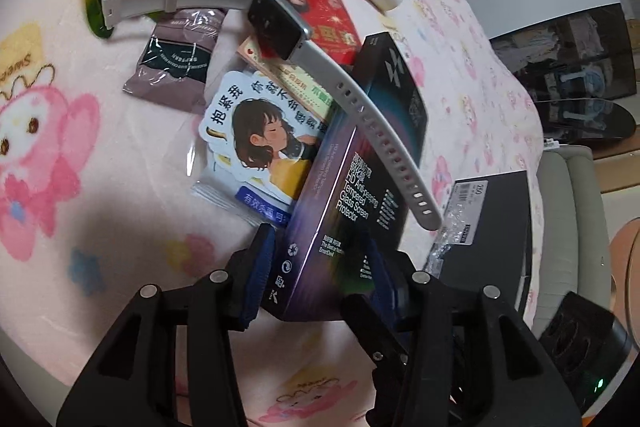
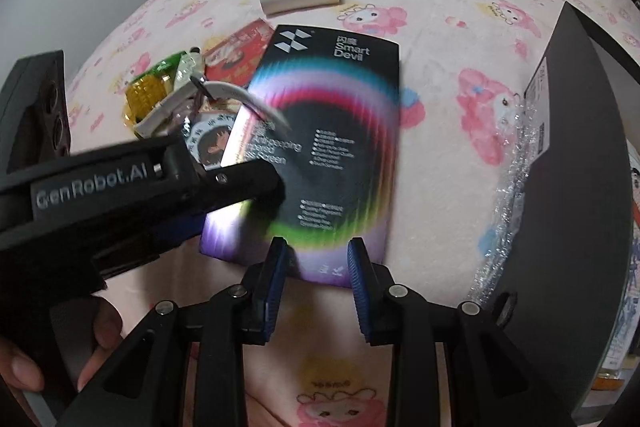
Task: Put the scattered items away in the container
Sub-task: 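Lift the purple box off the pile with the left gripper, then carry the held purple box with the left gripper over the black box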
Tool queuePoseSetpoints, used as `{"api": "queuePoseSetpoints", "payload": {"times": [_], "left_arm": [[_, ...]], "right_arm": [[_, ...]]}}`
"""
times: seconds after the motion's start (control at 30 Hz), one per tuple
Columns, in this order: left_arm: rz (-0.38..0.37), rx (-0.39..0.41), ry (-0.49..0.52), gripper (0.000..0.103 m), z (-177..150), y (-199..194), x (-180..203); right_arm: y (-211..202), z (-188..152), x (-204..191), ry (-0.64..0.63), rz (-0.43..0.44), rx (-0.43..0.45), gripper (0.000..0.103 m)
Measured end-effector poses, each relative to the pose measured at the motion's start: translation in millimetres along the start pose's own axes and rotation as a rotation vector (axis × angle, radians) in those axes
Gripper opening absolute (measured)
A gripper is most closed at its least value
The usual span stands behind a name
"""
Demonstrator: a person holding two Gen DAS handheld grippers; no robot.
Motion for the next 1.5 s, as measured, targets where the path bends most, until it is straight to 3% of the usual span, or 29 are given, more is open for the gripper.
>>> {"api": "queuePoseSetpoints", "payload": {"times": [0.17,0.33,0.6,0.73,0.87,0.97,1.13,1.23,1.3,1.37,1.5], "left_arm": [[-0.055,0.043,0.036,0.033,-0.7,-10.5,11.0],[-0.146,0.072,0.087,0.032,-5.1,-22.4,27.5],[-0.216,0.093,0.135,0.029,-7.4,-32.0,43.9],[-0.268,0.087,0.143,0.029,-8.0,-35.3,51.1],[-0.326,0.066,0.128,0.029,-7.7,-33.5,57.0],[-0.359,0.05,0.127,0.029,-8.9,-33.2,61.1],[-0.364,0.046,0.159,0.029,-16.3,-36.4,66.9],[-0.321,0.054,0.157,0.03,-15.8,-35.1,60.4],[-0.334,0.038,0.131,0.03,-14.7,-33.0,56.6],[-0.347,0.026,0.119,0.03,-14.3,-31.2,56.5],[-0.358,0.021,0.135,0.03,-16.4,-31.7,60.9]], "right_arm": [[-6.4,4.4,-3.7,0.045,0.083,0.012,0.027],[-22.7,4.4,-7.0,0.024,0.052,0.04,0.027],[-44.2,6.4,-22.3,-0.102,-0.019,0.05,0.029],[-54.4,14.9,-20.1,-0.103,-0.022,0.075,0.029],[-64.8,22.2,-19.2,-0.112,0.003,0.087,0.043],[-70.7,22.5,-23.7,-0.142,0.02,0.083,0.045],[-57.3,21.9,-21.1,-0.155,-0.007,0.042,0.047],[-48.4,22.2,-17.8,-0.12,0.024,0.032,0.047],[-43.7,21.1,-15.7,-0.092,0.048,0.028,0.047],[-42.1,19.6,-17.1,-0.082,0.077,0.028,0.036],[-40.0,18.6,-14.8,-0.099,0.04,0.025,0.032]]}}
Point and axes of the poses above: each gripper's, at about its wrist camera, not at the fingertips, and y roughly the way its jaws point, x to its right, z to its top, the point moved 9 cm from there along y, roughly the way its jaws point, and after that the axes turned 10 degrees about z, right-handed, at the moved point
